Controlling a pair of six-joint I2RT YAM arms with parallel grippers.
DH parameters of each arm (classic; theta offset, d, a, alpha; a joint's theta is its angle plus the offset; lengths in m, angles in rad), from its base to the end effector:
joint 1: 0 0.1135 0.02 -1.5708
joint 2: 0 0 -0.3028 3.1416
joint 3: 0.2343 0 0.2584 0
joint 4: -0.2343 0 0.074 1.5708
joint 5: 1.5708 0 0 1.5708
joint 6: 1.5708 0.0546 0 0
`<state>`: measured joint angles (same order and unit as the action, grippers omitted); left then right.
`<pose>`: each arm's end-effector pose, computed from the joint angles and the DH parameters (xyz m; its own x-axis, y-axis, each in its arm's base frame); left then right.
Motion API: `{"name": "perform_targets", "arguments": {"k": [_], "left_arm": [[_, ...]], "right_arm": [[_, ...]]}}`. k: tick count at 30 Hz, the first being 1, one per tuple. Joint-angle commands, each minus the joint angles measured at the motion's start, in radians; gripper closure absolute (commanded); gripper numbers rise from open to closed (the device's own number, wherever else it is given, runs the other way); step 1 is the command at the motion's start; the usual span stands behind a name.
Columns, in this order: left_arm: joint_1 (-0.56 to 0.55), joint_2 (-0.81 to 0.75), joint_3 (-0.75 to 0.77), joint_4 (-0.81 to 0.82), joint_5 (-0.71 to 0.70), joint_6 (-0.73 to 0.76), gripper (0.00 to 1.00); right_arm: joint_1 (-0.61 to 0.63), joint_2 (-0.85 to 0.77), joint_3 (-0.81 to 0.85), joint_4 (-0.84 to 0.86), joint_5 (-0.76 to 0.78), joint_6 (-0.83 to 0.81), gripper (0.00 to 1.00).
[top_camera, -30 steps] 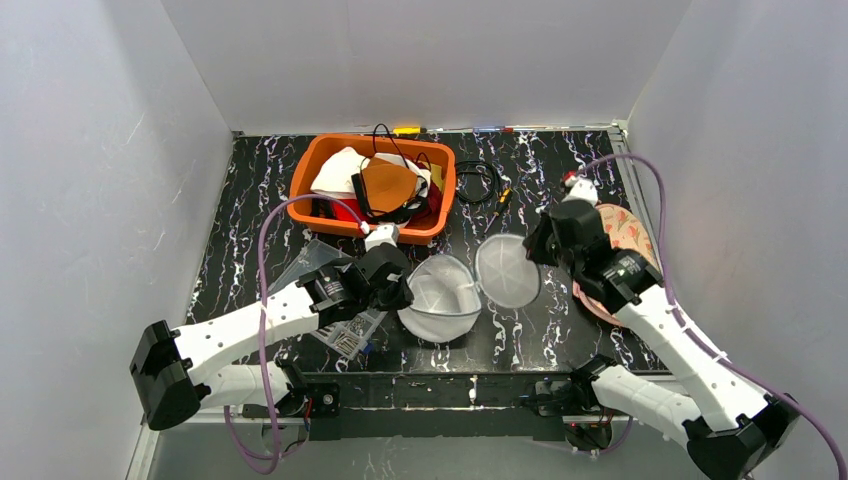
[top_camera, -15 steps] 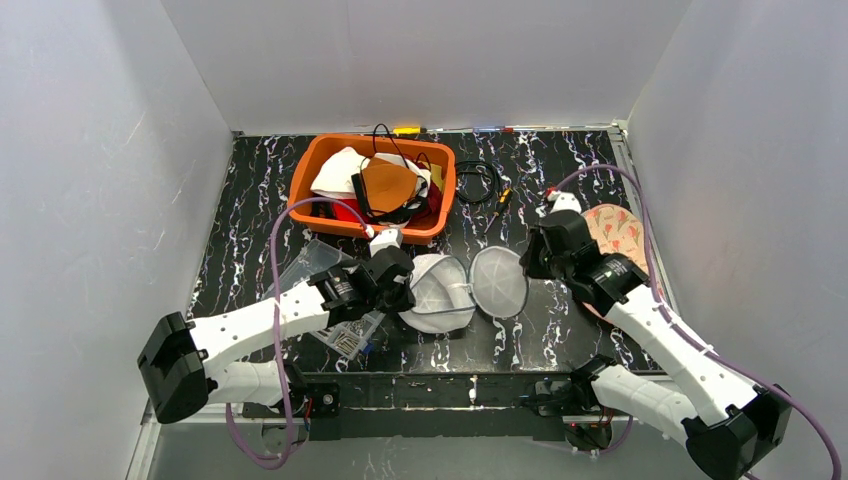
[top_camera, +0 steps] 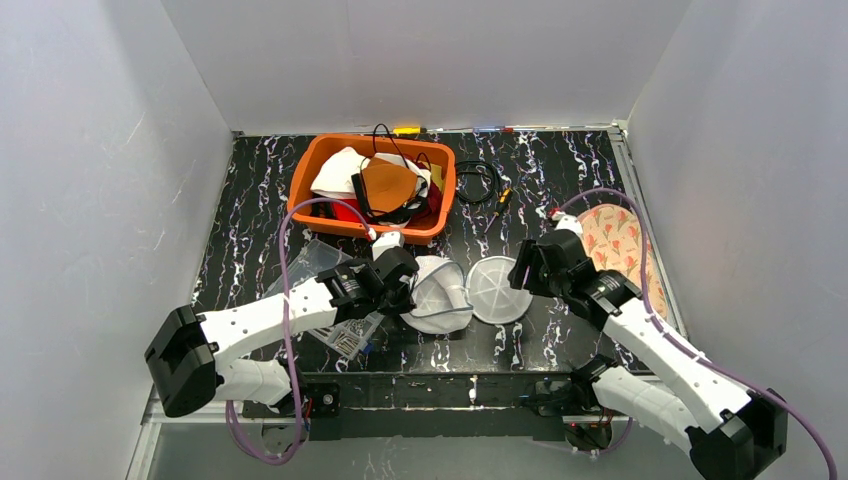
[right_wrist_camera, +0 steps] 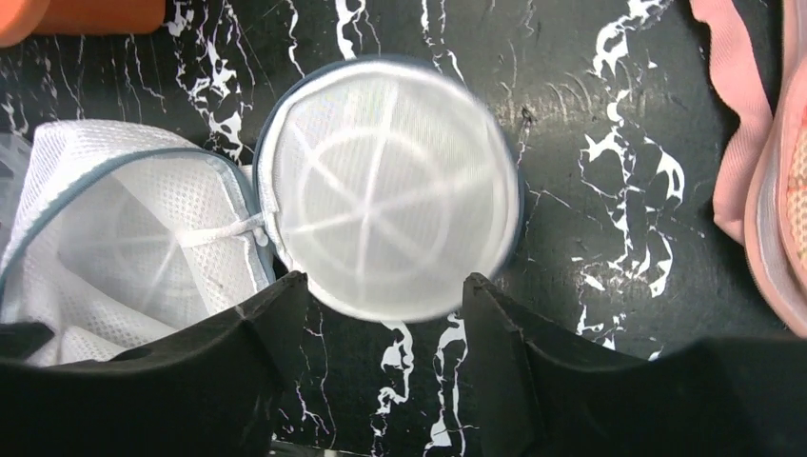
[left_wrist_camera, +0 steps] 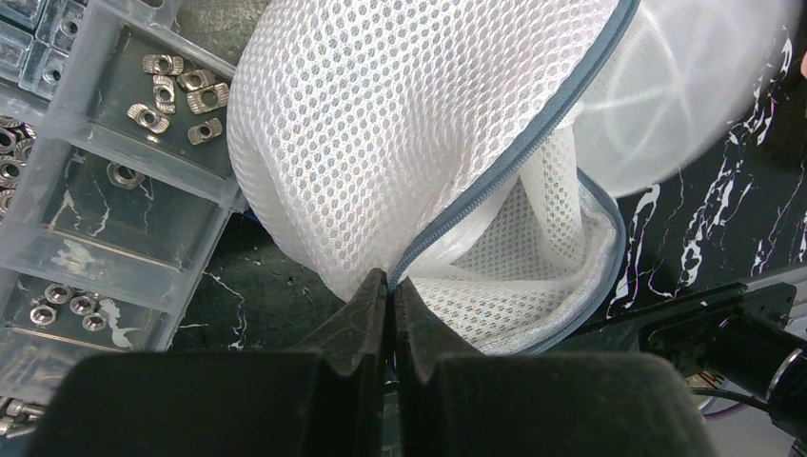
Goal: Unzip the laundry bag and remove the bra
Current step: Close the laundry bag at the center of the board.
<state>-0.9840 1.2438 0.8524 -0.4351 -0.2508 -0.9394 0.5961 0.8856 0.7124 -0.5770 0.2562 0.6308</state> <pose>0.1574 -0.2123 0.2665 -0.8164 -0.1844 -0.5472 0.0925 0.8937 -0.4391 0.1560 0.0891 0.2773 -0.6855 0.2244 -0.6927 0.0181 0.9563 0.2919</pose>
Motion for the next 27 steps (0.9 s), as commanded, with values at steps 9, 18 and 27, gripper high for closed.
{"name": "perform_targets", "arguments": {"k": [9, 18, 27], "left_arm": [[-0.003, -0.005, 0.03, -0.053, -0.042, -0.036, 1.0], [-0.003, -0.015, 0.025, -0.061, -0.03, -0.02, 1.0], [-0.003, -0.015, 0.031, -0.073, -0.016, -0.002, 1.0]], "right_arm": [[0.0, -0.225, -0.301, 0.043, 0.067, 0.347, 0.29], [0.0, -0.164, -0.364, 0.247, 0.156, 0.37, 0.31], [-0.026, 0.121, -0.235, 0.367, 0.308, 0.194, 0.39]]}}
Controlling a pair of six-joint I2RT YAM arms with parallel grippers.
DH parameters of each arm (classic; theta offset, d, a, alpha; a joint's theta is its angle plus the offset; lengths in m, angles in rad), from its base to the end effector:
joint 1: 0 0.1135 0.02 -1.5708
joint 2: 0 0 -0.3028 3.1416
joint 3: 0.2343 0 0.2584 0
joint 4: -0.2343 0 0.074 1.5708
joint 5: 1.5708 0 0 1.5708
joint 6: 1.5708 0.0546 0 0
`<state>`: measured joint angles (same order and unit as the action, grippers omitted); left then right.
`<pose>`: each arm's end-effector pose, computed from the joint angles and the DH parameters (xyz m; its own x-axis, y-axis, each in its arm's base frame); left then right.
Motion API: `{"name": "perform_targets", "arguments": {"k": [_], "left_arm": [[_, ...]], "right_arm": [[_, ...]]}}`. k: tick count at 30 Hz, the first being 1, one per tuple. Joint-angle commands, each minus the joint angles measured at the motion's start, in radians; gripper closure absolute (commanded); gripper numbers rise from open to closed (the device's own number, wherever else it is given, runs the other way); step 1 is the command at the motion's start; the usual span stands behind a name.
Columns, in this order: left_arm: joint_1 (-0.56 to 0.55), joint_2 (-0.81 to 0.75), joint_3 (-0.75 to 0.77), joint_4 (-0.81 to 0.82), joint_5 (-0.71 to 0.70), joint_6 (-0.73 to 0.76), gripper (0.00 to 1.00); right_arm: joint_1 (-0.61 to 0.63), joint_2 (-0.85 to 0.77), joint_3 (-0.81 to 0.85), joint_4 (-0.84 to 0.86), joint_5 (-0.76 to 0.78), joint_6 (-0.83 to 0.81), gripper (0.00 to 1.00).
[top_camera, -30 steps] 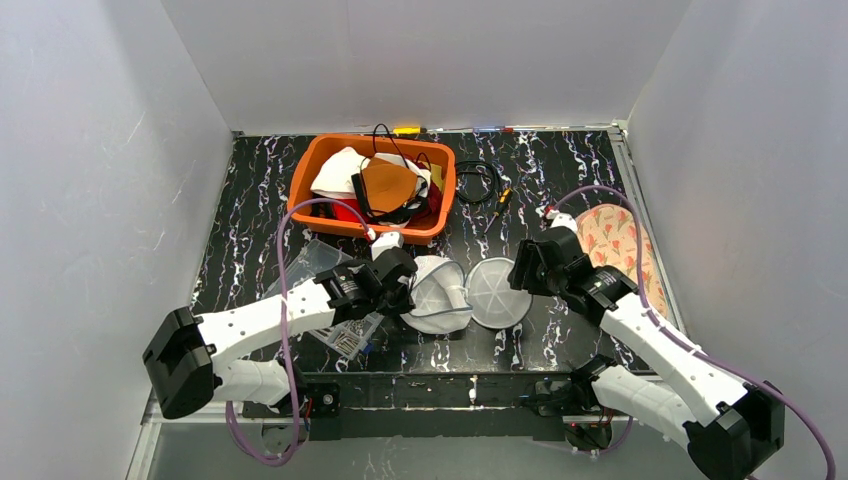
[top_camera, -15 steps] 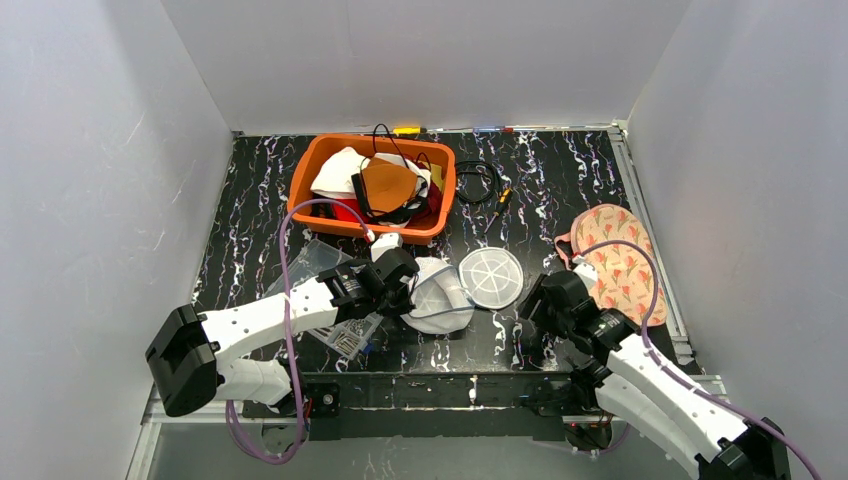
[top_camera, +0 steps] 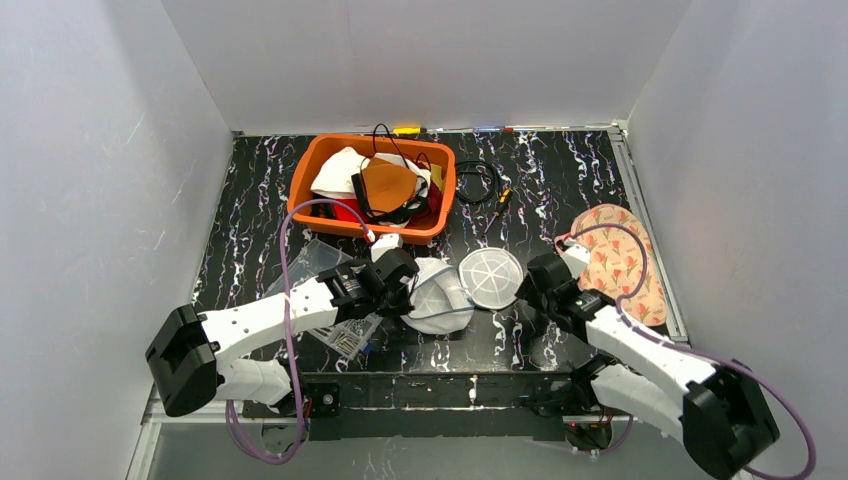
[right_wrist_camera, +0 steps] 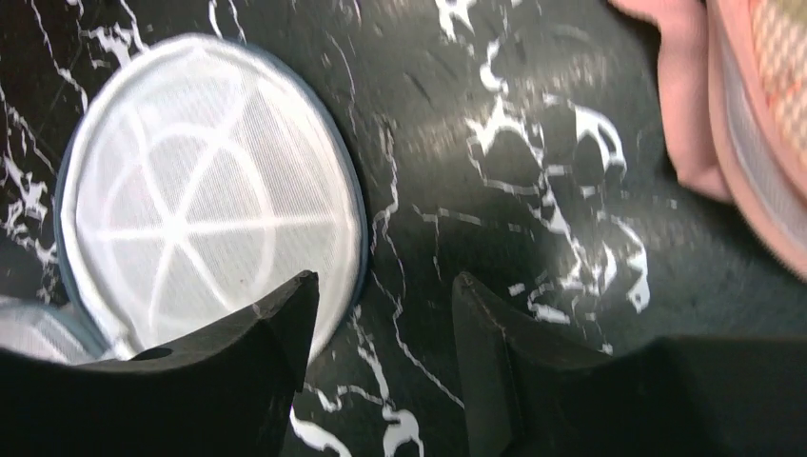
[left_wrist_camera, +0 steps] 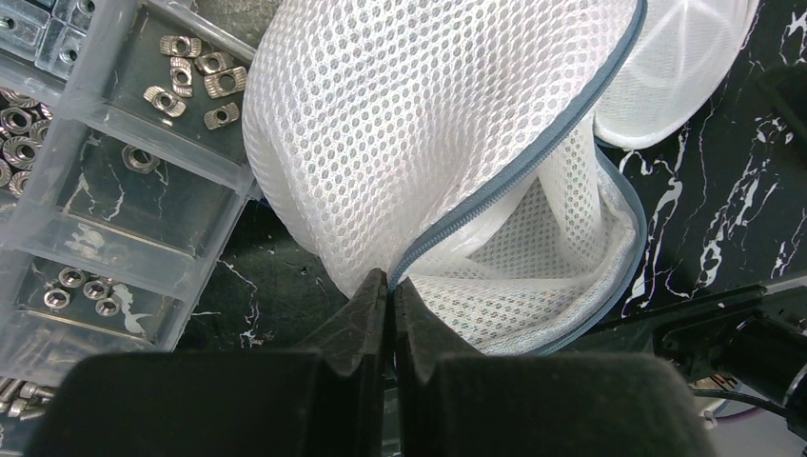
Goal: Unzip the laundry bag and remove the bra
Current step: Close the laundry bag at the center of the board.
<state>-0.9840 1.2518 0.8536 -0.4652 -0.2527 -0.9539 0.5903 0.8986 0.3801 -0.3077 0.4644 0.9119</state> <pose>0.1567 -0.2110 0.2624 -0.8277 -0.1815 -0.5310 0.0711 0.9047 -0.4201 0.1488 0.0702 0.1877 -0.5681 0.4703 -0.6753 0.3327 0.8818 0.3342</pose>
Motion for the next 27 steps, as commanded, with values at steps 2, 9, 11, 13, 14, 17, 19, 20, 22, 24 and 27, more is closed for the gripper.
{"name": "perform_targets", "arguments": {"k": [2, 9, 11, 13, 14, 17, 19, 20, 22, 24, 27], "left_arm": [[-0.004, -0.026, 0.029, -0.046, -0.011, 0.014, 1.0], [-0.002, -0.031, 0.033, -0.063, -0.014, 0.023, 1.0], [-0.003, -0.034, 0.036, -0.066, -0.013, 0.026, 1.0], [-0.003, -0.038, 0.036, -0.067, -0.014, 0.029, 1.0], [-0.003, -0.04, 0.036, -0.069, -0.015, 0.029, 1.0], [-0.003, -0.043, 0.035, -0.074, -0.019, 0.029, 1.0], [-0.004, -0.046, 0.035, -0.073, -0.017, 0.028, 1.0], [-0.003, -0.047, 0.035, -0.072, -0.016, 0.029, 1.0], [-0.003, -0.052, 0.035, -0.074, -0.015, 0.03, 1.0], [-0.003, -0.058, 0.035, -0.071, -0.014, 0.03, 1.0], [-0.004, -0.061, 0.041, -0.065, -0.01, 0.031, 1.0]], "right_arm": [[-0.029, 0.177, 0.119, 0.131, 0.092, -0.12, 0.42], [-0.047, 0.333, 0.159, 0.231, 0.036, -0.182, 0.49], [-0.05, 0.37, 0.167, 0.233, 0.028, -0.188, 0.49], [-0.052, 0.401, 0.168, 0.237, 0.026, -0.192, 0.49], [-0.054, 0.415, 0.168, 0.238, 0.025, -0.192, 0.49], [-0.061, 0.442, 0.163, 0.242, 0.008, -0.197, 0.59], [-0.064, 0.431, 0.152, 0.249, -0.003, -0.202, 0.71], [-0.066, 0.406, 0.142, 0.263, -0.007, -0.208, 0.79], [-0.065, 0.34, 0.129, 0.268, -0.012, -0.221, 0.96], [-0.065, 0.273, 0.153, 0.229, -0.013, -0.252, 0.99], [-0.064, 0.157, 0.246, 0.115, -0.043, -0.317, 0.99]]}}
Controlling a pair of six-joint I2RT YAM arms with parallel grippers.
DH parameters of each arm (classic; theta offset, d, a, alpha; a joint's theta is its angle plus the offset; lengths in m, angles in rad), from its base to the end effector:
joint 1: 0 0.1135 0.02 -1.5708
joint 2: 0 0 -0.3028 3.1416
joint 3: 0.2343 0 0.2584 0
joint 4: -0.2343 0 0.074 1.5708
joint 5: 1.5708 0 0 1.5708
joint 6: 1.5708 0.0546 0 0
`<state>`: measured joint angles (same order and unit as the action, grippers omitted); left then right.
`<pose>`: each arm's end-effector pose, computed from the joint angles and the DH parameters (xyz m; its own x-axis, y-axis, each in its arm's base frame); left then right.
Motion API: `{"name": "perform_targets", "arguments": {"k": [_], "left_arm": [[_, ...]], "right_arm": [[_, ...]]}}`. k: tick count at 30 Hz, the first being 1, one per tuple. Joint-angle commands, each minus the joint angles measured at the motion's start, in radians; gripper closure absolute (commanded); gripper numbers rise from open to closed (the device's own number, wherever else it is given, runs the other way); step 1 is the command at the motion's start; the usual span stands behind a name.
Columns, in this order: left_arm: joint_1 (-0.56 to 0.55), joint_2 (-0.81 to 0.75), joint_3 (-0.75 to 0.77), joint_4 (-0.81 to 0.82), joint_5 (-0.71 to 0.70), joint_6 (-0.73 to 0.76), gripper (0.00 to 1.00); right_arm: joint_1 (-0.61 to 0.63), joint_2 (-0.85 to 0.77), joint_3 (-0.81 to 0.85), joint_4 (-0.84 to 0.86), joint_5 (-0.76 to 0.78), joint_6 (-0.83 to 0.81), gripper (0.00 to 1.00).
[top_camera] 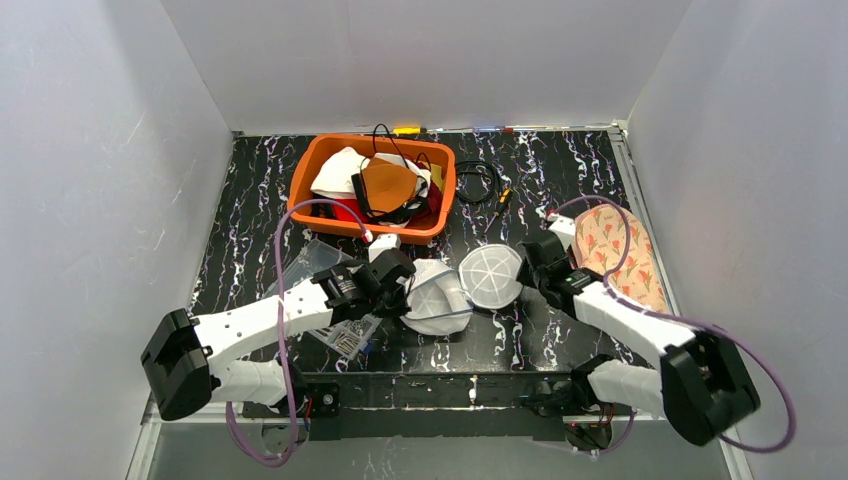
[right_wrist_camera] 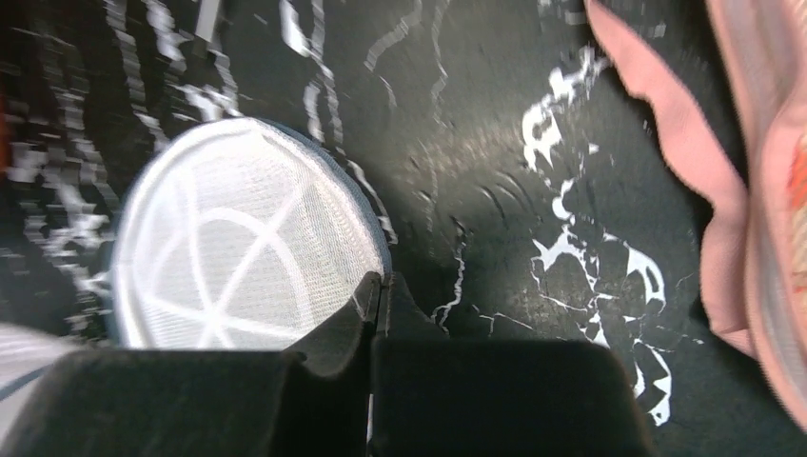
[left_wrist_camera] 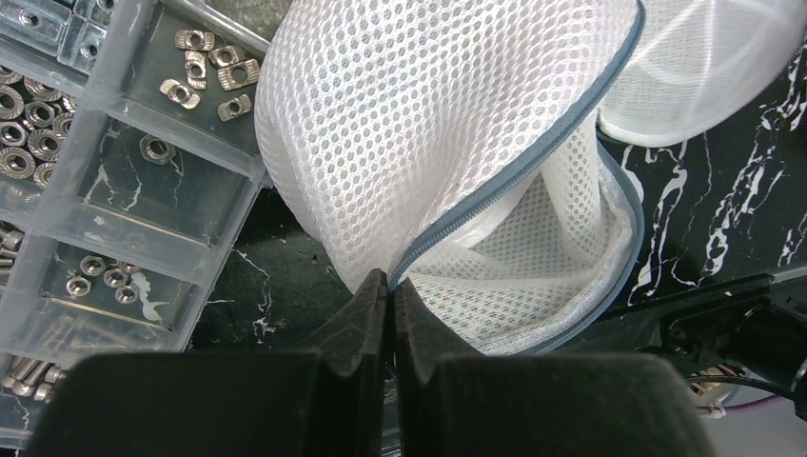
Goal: Unzip the laundry bag and remove the bra
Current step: Close the laundry bag at the center of the board.
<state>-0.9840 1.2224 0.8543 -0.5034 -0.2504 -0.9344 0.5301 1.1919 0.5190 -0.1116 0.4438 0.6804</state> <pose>0.1521 -0.2044 0.2665 -0.8296 -0.1595 -0.5351 0.0862 0.9103 -0.4050 0.2096 0.0957 0.1980 -0.5961 0.3092 -0.7410 0.2323 0.9498 0.2095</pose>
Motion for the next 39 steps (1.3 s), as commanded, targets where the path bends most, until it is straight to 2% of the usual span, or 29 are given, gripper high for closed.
{"name": "perform_targets", "arguments": {"k": [1, 7, 10, 15, 18, 21, 27, 31, 39], "left_arm": [[-0.003, -0.032, 0.044, -0.024, -0.012, 0.012, 1.0], [0.003, -0.03, 0.095, -0.022, -0.009, 0.027, 1.0], [0.015, -0.019, 0.159, -0.019, 0.002, 0.053, 0.94], [0.037, 0.03, 0.32, -0.07, 0.026, 0.108, 0.92], [0.04, 0.05, 0.383, -0.089, 0.044, 0.127, 0.92], [0.041, 0.061, 0.376, -0.071, 0.08, 0.144, 0.91], [0.047, 0.132, 0.263, -0.03, 0.142, 0.144, 0.87], [0.048, 0.176, 0.237, 0.01, 0.178, 0.144, 0.86], [0.055, 0.186, 0.339, -0.003, 0.163, 0.193, 0.86]], "right_arm": [[-0.004, -0.168, 0.139, -0.112, -0.044, -0.109, 0.99], [-0.004, -0.26, 0.408, -0.336, -0.23, -0.275, 0.99], [-0.003, -0.275, 0.554, -0.417, -0.281, -0.335, 0.99], [0.0, -0.237, 0.83, -0.511, -0.376, -0.378, 0.99], [0.016, -0.216, 0.911, -0.529, -0.421, -0.37, 0.99], [0.016, -0.236, 0.888, -0.507, -0.437, -0.347, 0.99], [0.017, -0.322, 0.676, -0.462, -0.438, -0.347, 0.99], [0.017, -0.353, 0.609, -0.461, -0.438, -0.368, 0.99], [0.017, -0.322, 0.747, -0.516, -0.438, -0.445, 0.99]]}}
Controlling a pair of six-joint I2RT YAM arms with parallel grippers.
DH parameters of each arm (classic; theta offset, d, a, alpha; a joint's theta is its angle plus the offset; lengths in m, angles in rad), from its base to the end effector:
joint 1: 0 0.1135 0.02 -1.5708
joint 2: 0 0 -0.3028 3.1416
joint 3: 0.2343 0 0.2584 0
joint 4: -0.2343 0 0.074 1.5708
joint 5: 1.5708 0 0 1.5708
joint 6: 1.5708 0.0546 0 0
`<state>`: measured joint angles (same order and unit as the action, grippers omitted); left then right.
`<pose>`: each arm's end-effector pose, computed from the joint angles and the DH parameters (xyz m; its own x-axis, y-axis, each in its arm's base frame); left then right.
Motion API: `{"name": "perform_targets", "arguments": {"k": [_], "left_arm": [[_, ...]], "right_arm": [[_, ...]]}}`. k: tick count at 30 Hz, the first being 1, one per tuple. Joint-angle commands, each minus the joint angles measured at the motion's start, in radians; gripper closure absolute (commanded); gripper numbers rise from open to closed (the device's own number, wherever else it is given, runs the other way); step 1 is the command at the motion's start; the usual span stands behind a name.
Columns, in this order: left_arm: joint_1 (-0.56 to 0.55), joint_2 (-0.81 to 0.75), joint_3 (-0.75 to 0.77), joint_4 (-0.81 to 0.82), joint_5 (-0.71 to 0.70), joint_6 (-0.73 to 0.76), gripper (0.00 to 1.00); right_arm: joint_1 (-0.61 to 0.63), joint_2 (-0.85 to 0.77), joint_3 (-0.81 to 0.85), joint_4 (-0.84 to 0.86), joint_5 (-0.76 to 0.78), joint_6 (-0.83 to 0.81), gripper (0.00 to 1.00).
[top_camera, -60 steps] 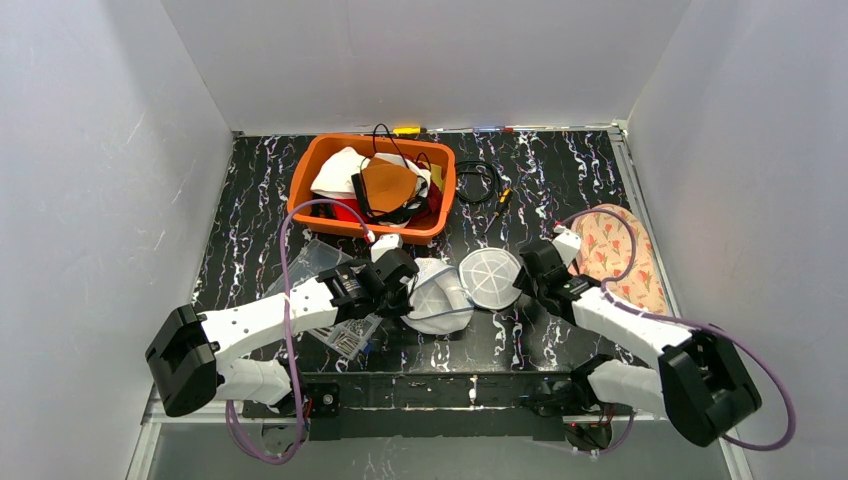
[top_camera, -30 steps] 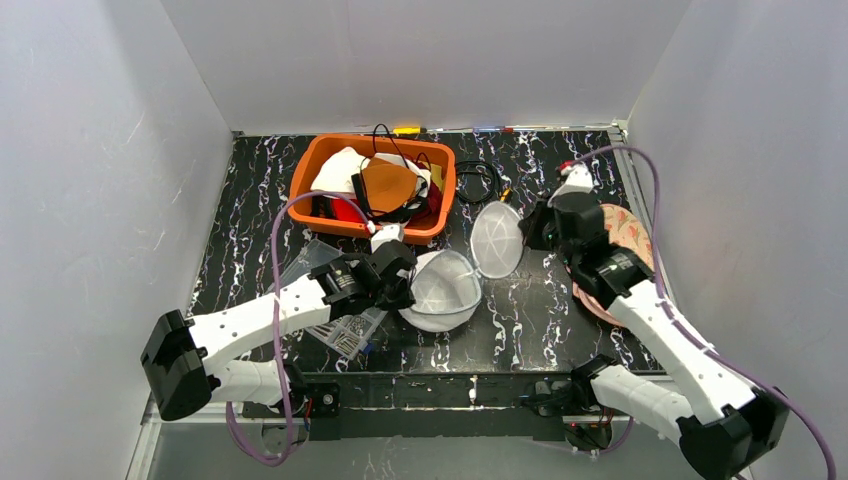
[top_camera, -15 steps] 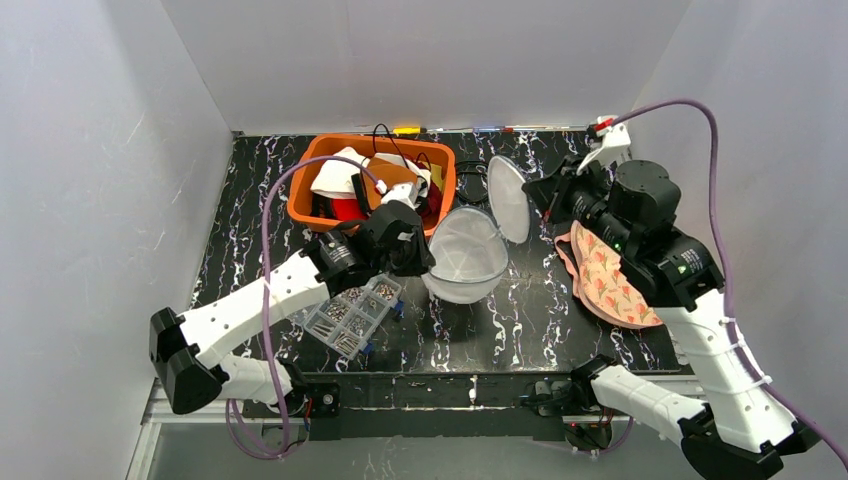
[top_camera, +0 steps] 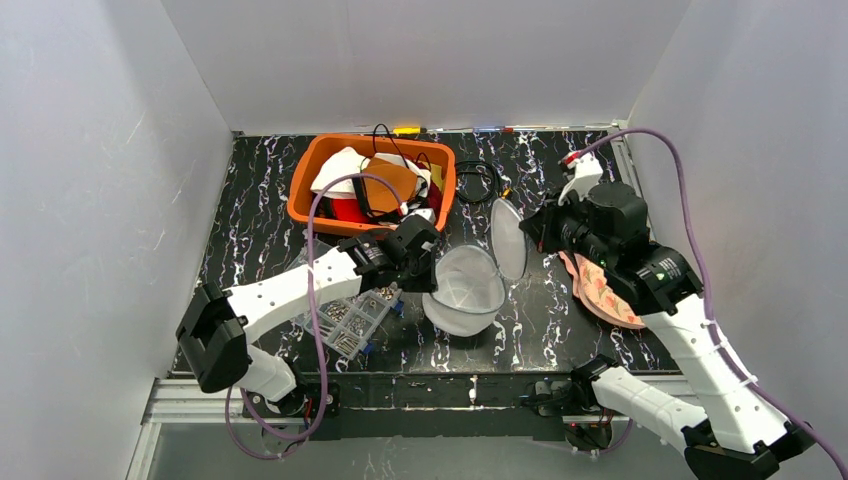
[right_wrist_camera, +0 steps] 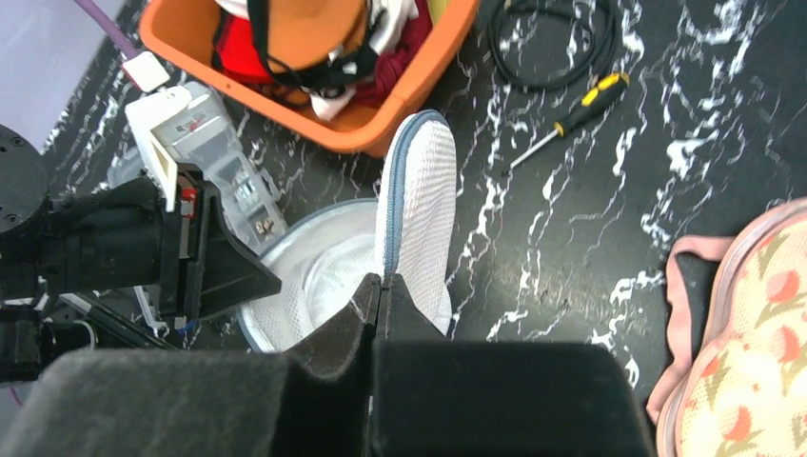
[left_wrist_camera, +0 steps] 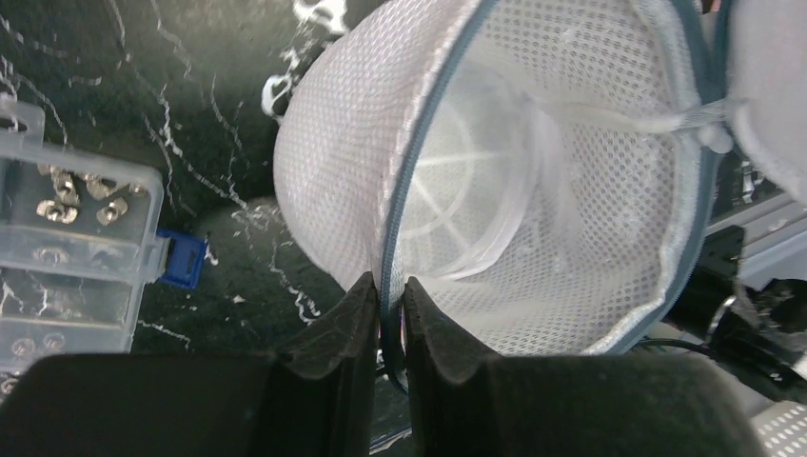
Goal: Unzip the laundry bag and remove the bra
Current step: Close the laundry bag at the center of the board.
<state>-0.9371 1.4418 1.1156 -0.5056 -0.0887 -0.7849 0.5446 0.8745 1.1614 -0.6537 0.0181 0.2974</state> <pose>0.1962 -0.2589 0.2952 -0.8520 -0.0294 -0.5228 0.2336 0.8722 -0.4297 0.1458 0.0872 0.4284 -0.4408 0.0755 -0.8944 -0.3915 0.8805 0.2673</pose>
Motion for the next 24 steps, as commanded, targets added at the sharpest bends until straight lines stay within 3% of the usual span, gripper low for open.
{"name": "perform_targets", "arguments": {"k": [1, 11, 24], "left_arm": [[0.008, -0.03, 0.079, 0.005, 0.0, 0.046, 0.86], [0.016, 0.01, -0.048, 0.064, 0.067, 0.011, 0.83], [0.021, -0.089, -0.043, 0.027, 0.086, 0.014, 0.66]], "right_arm": [[0.002, -0.003, 0.103, 0.026, -0.01, -0.069, 0.99], [0.002, -0.05, -0.076, 0.042, 0.059, -0.093, 0.99], [0.04, 0.0, 0.006, 0.045, 0.028, -0.122, 0.99]]}}
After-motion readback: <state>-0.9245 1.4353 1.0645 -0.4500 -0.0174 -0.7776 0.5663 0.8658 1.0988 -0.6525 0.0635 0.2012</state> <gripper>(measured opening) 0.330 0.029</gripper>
